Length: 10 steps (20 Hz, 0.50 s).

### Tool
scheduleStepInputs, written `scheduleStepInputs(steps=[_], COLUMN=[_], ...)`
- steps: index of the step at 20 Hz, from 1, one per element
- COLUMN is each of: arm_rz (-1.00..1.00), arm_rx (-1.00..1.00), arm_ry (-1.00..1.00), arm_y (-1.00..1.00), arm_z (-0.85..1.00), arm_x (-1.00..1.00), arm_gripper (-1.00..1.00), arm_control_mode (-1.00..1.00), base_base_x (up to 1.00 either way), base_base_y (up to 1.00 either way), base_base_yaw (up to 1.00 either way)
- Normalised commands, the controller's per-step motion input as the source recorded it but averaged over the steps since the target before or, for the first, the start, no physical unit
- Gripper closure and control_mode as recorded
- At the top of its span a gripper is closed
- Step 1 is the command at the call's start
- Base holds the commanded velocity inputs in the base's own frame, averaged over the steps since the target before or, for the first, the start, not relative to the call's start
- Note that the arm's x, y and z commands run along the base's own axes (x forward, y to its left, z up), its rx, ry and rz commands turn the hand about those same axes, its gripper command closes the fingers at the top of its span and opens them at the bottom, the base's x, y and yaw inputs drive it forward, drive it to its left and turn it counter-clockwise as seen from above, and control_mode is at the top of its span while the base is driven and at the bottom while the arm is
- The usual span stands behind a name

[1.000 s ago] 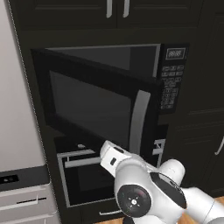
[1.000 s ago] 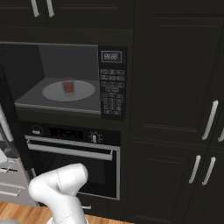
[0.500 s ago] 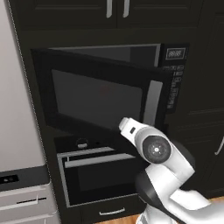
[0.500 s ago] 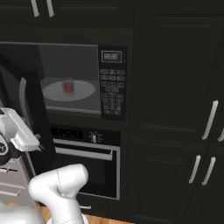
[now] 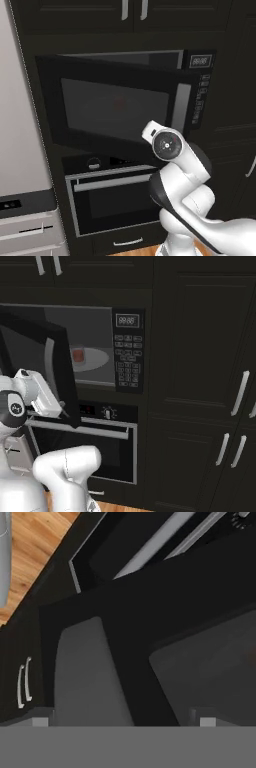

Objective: Place the microwavable item in the microwave. Then, close the microwave door and press the start button.

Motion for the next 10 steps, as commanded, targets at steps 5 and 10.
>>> scheduleStepInputs(steps=[5, 10], arm_rz=[-0.19, -0.20], arm_rx=[0.00, 0.00], arm_ry=[0.00, 0.00], arm_y=[0.48, 0.70], arm_z=[0.00, -0.01], arm_x=[0.81, 0.91], arm_gripper=[-1.00, -1.00], arm_control_mode=[-1.00, -1.00], base_base_x=[0.00, 0.00], base_base_y=[0.00, 0.00], base_base_yaw=[0.00, 0.00])
